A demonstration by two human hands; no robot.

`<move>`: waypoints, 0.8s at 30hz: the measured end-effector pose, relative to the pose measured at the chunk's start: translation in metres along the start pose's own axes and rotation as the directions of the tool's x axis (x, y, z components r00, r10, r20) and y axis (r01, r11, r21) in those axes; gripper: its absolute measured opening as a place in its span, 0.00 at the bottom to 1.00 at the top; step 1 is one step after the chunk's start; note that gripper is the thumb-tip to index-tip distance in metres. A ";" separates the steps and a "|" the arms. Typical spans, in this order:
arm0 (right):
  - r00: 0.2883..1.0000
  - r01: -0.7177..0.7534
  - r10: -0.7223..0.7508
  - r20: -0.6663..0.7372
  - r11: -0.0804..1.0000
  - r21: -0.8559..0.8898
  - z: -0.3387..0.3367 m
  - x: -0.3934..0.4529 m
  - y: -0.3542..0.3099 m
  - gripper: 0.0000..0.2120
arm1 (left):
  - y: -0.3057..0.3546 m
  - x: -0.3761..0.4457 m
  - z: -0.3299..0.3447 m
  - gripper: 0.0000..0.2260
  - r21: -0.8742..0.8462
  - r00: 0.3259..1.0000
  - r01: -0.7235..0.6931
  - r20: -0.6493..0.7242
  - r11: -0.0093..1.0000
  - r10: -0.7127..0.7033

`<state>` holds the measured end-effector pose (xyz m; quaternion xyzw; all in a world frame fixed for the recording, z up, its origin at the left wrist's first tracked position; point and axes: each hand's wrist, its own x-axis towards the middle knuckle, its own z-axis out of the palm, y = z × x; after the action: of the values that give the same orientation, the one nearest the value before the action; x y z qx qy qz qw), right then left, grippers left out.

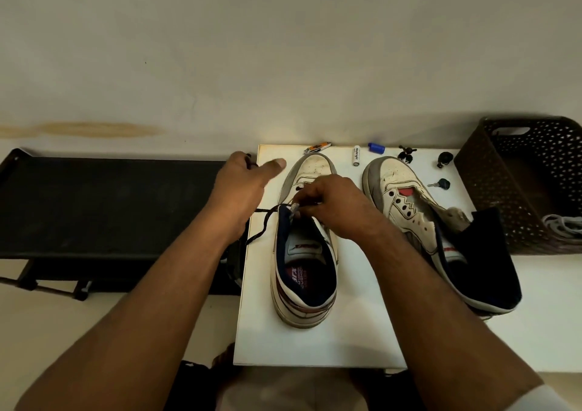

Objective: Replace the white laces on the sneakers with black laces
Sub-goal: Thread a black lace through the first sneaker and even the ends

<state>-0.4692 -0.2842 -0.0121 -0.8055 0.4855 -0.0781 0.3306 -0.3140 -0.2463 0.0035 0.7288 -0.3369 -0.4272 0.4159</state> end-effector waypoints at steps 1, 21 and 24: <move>1.000 0.027 -0.027 -0.011 0.999 -0.043 0.000 0.001 0.001 0.11 | -0.001 -0.001 0.002 0.19 0.062 0.999 -0.003 0.034 0.998 0.001; 0.988 -0.151 0.149 0.029 0.963 0.224 -0.015 -0.005 0.014 0.04 | -0.004 -0.009 -0.006 0.11 0.634 0.900 -0.245 0.431 0.734 -0.071; 0.985 -0.172 0.163 0.055 0.955 0.242 -0.012 -0.005 0.013 0.04 | -0.006 -0.009 0.000 0.25 0.642 0.905 -0.198 0.411 0.740 -0.115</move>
<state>-0.4867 -0.2899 -0.0099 -0.7156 0.5329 -0.0953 0.4415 -0.3165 -0.2359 0.0012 0.7101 -0.5663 -0.4152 0.0518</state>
